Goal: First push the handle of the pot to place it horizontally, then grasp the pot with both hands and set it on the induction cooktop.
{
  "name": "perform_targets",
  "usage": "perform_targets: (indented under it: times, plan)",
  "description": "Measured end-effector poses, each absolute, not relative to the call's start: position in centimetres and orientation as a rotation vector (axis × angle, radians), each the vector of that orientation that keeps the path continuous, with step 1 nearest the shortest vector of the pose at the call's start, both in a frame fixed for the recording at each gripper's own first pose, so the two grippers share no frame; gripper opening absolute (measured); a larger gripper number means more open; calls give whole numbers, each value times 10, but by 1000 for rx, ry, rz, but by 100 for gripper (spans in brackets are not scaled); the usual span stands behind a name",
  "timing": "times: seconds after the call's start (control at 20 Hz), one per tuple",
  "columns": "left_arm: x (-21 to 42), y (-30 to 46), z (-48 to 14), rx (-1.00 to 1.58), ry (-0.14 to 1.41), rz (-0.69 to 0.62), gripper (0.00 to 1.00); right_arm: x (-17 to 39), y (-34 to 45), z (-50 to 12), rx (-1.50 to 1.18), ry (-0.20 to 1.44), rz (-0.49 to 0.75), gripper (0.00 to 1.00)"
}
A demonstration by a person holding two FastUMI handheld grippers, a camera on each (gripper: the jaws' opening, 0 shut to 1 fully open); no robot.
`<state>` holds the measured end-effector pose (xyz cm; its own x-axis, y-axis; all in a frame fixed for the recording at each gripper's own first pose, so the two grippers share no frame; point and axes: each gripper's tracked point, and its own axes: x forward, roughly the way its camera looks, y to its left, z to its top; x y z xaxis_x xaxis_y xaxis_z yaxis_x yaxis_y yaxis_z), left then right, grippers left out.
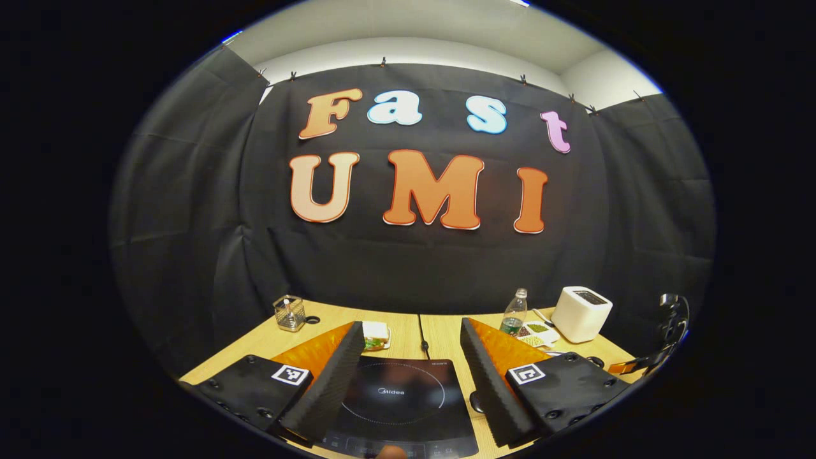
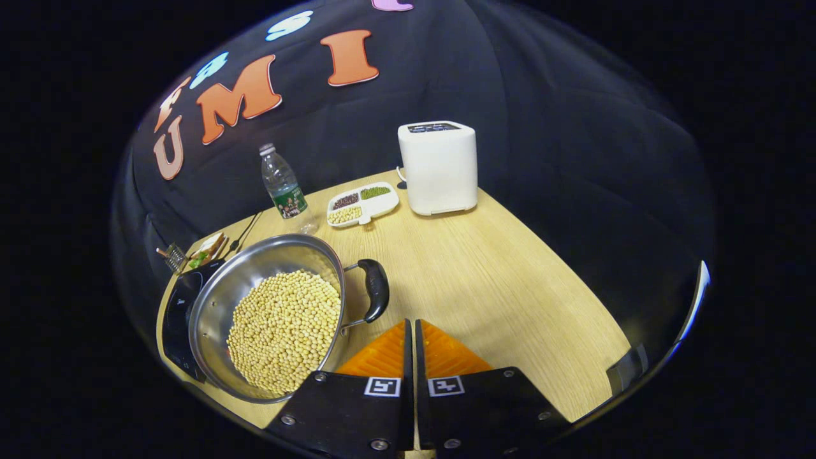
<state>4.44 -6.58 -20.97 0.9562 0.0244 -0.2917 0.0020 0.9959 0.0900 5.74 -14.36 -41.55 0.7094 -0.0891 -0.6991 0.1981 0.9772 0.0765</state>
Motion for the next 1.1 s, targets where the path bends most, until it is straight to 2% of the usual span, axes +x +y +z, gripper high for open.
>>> perform_targets:
  times: [0.1,0.15,0.2,0.3,0.35,0.5,0.65,0.75,0.85,1.1]
  plan:
    - [42,-75,-240,83,330,3,98,50,-146,-402,141,728,-147,4]
    - [41,-82,-255,84,345,-8,99,49,-143,-396,140,707,-136,13]
    - [40,-89,-270,86,360,-19,98,48,-140,-389,139,687,-128,18]
    - [38,-106,-301,92,401,-43,98,53,-135,-378,132,644,-110,36]
    - [36,-112,-316,94,427,-46,98,54,-131,-376,124,626,-98,48]
    - [35,-136,-353,81,480,-79,98,60,-123,-374,112,599,-72,64]
    - [41,-152,-382,78,521,-104,98,70,-118,-384,109,612,-68,83]
    - [42,-159,-403,89,562,-110,98,76,-118,-392,98,621,-74,91]
    - [46,-162,-420,110,597,-112,98,84,-118,-399,90,629,-81,94]
    - [47,-169,-458,125,716,-118,99,99,-119,-416,97,662,-86,94]
